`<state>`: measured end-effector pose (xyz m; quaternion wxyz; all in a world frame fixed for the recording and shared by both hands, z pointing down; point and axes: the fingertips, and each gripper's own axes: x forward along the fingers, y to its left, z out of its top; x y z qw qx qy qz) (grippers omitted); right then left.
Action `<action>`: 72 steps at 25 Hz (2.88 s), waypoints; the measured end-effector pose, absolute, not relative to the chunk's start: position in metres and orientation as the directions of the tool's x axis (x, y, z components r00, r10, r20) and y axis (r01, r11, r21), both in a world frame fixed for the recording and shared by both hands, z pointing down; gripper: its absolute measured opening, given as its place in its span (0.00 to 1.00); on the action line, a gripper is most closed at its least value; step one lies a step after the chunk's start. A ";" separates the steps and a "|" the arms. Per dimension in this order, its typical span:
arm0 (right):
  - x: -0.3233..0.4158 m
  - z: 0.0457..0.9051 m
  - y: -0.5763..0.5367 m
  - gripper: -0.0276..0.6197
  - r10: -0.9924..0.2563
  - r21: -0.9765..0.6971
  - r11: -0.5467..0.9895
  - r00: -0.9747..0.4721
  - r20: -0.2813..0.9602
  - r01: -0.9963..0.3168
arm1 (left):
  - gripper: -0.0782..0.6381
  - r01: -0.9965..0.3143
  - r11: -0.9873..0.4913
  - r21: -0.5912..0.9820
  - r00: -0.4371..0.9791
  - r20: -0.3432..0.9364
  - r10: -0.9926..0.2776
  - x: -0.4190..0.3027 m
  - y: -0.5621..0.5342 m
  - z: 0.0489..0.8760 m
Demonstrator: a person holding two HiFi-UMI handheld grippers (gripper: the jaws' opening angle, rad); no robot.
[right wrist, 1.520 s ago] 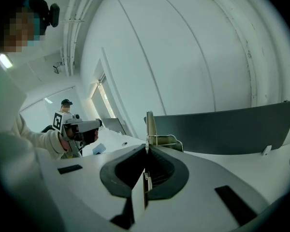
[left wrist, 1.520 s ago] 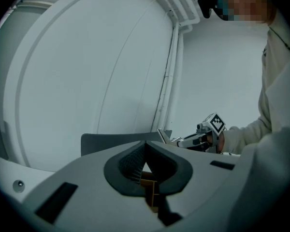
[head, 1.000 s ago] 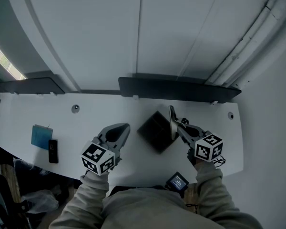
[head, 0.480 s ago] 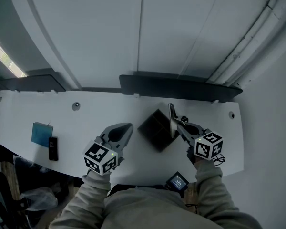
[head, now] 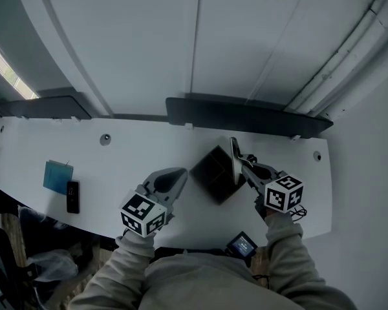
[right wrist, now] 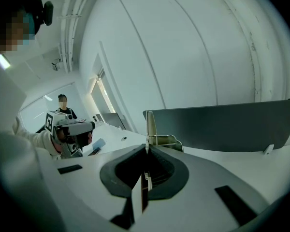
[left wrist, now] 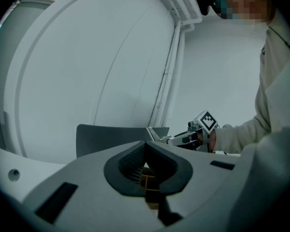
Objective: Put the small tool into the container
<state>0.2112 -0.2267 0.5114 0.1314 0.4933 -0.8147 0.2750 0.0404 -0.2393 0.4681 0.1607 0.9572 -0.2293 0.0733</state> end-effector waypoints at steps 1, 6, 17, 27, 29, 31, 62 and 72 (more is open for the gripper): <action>0.211 0.514 -0.228 0.08 -0.723 -0.309 0.367 -0.478 0.498 -0.877 | 0.10 -0.462 -0.844 0.272 0.884 0.218 -0.414 0.041 -0.238 0.469; 0.216 0.524 -0.234 0.08 -0.701 -0.282 0.372 -0.467 0.539 -0.884 | 0.10 -0.481 -0.830 0.282 0.874 0.229 -0.429 0.033 -0.239 0.477; 0.216 0.540 -0.240 0.08 -0.658 -0.267 0.393 -0.472 0.587 -0.880 | 0.10 -0.518 -0.811 0.271 0.851 0.254 -0.459 0.016 -0.236 0.491; 0.225 0.573 -0.244 0.08 -0.581 -0.102 0.445 -0.374 0.723 -0.890 | 0.10 -0.543 -0.791 0.282 0.837 0.266 -0.479 0.004 -0.226 0.506; 0.225 0.577 -0.246 0.08 -0.580 -0.122 0.439 -0.384 0.719 -0.890 | 0.10 -0.556 -0.783 0.279 0.828 0.264 -0.495 -0.001 -0.227 0.509; 0.224 0.581 -0.247 0.08 -0.572 -0.111 0.447 -0.379 0.728 -0.888 | 0.10 -0.576 -0.768 0.280 0.815 0.262 -0.516 -0.010 -0.230 0.509; 0.222 0.636 -0.253 0.08 -0.420 -0.109 0.513 -0.360 0.833 -0.852 | 0.10 -0.641 -0.695 0.327 0.768 0.274 -0.579 -0.033 -0.232 0.530; 0.222 0.666 -0.255 0.08 -0.360 -0.088 0.519 -0.311 0.880 -0.850 | 0.10 -0.654 -0.667 0.357 0.756 0.282 -0.591 -0.043 -0.235 0.539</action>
